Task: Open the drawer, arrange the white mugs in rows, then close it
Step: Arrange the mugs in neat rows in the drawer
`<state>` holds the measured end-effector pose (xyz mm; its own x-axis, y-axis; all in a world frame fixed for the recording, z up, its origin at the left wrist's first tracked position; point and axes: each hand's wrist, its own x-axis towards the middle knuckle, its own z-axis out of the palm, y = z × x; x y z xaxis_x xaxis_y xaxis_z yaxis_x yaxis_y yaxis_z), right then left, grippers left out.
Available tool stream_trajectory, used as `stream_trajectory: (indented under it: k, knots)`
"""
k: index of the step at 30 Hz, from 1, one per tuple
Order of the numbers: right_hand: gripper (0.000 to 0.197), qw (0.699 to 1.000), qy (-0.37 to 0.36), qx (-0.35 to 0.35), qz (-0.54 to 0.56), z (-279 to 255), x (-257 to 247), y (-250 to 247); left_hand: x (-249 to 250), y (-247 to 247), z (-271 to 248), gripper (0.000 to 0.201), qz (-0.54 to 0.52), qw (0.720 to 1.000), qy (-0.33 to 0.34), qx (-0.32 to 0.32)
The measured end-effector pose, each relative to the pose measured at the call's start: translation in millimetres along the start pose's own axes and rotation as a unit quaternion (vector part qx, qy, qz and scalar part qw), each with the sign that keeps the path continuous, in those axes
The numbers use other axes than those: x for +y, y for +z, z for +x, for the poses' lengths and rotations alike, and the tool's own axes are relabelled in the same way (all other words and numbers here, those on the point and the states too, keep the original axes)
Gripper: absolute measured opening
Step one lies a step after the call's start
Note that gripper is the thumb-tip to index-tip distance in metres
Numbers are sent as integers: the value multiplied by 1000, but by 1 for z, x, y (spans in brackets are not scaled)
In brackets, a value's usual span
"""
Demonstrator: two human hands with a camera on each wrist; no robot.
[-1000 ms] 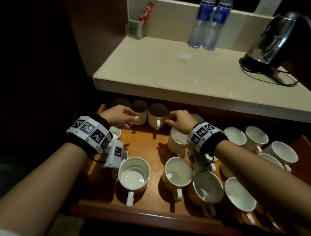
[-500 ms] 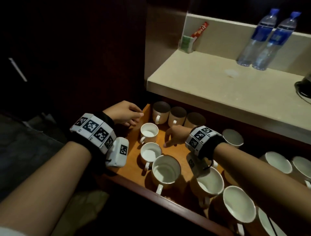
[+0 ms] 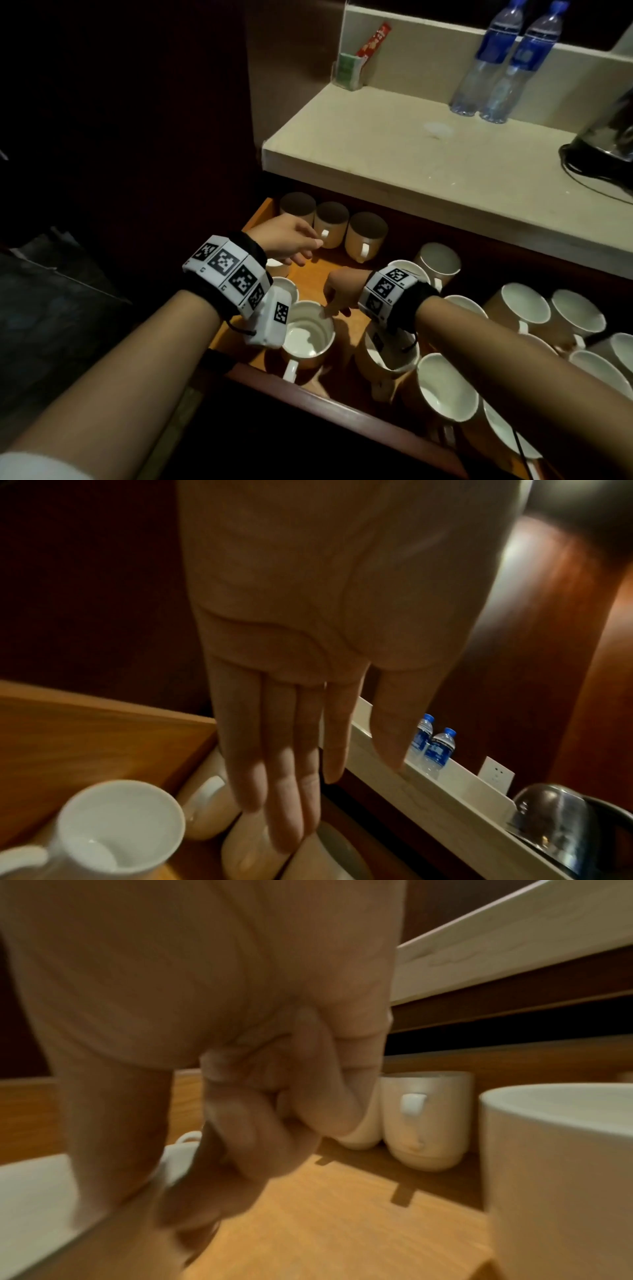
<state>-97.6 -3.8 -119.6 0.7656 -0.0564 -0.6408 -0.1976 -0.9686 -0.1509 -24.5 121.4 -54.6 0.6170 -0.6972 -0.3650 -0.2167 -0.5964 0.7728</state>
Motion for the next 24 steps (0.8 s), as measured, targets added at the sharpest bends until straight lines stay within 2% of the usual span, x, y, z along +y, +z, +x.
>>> stream_trajectory:
  k: [3, 7, 13, 16, 19, 24]
  knots:
    - [37, 996, 26, 69, 43, -12, 20, -10, 10, 13, 9, 38, -5, 1000, 2, -18]
    - [36, 971, 141, 179, 78, -30, 67, -14, 26, 35, 26, 35, -11, 999, 12, -43]
    - [37, 928, 267, 239, 106, -61, 124, 2, 43, 76, 53, 26, 33, 993, 14, -111]
    - [41, 912, 310, 232, 134, -67, 139, 11, 47, 96, 64, 27, 60, 988, 0, -143]
    - [34, 901, 330, 236, 154, -67, 148, 17, 47, 114, 75, 32, 89, 983, -3, -161]
    - [32, 907, 334, 213, 146, -65, 157, 23, 42, 127, 86, 27, 137, 976, -10, -166]
